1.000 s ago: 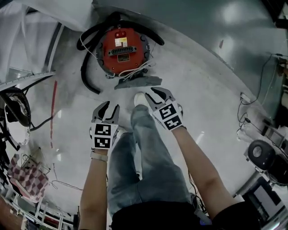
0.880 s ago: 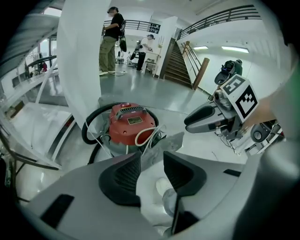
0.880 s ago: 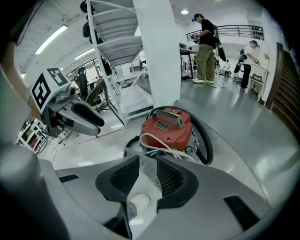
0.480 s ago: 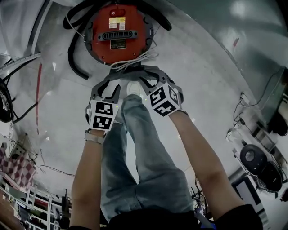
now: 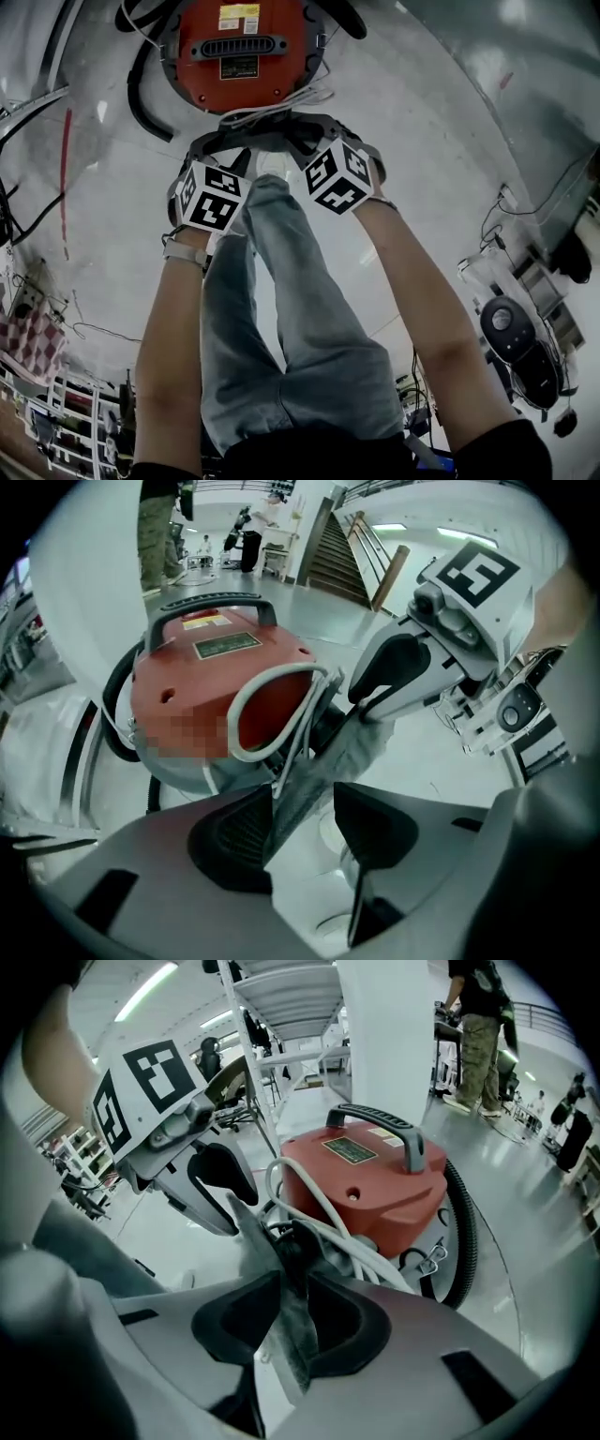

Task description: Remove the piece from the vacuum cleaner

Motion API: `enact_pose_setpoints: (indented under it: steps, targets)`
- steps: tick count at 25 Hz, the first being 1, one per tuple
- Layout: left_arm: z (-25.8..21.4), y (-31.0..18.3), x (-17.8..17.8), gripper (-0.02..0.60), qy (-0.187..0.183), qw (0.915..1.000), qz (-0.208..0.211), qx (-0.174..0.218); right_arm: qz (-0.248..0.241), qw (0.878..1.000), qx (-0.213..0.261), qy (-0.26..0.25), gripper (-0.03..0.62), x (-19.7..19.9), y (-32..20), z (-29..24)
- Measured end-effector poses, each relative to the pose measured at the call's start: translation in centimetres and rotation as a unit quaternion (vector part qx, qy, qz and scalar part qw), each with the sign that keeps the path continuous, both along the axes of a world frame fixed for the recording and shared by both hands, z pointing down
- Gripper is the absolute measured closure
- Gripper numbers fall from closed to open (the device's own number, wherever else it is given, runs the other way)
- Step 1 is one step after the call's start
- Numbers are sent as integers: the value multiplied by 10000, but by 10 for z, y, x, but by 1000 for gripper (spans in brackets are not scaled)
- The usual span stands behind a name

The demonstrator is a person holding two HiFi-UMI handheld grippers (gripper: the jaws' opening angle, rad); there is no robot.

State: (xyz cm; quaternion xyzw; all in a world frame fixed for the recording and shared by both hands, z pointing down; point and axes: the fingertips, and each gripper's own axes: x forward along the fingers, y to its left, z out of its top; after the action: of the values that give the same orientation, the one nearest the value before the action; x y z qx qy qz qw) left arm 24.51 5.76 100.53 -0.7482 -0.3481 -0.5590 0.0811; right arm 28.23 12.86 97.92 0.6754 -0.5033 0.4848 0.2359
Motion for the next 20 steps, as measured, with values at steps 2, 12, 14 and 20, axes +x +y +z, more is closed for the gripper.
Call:
enact_pose_setpoints:
  steps: [2,12,14,20]
  targets:
    - [6,3,1,377,-46,9997,208,109,-129,9999,11,8,482,2,0,2]
    - [20,6,-2,485,122,9968,624,475,-306,9995,96,29,533,-9,2,3]
    - [20,6,-7,505,138,9966,652,484,-366,9992,53,123,536,-11,3,2]
    - [17,9,-17,517,197,9961,718,478,-483,9985,-30,261,537,-15,4,2]
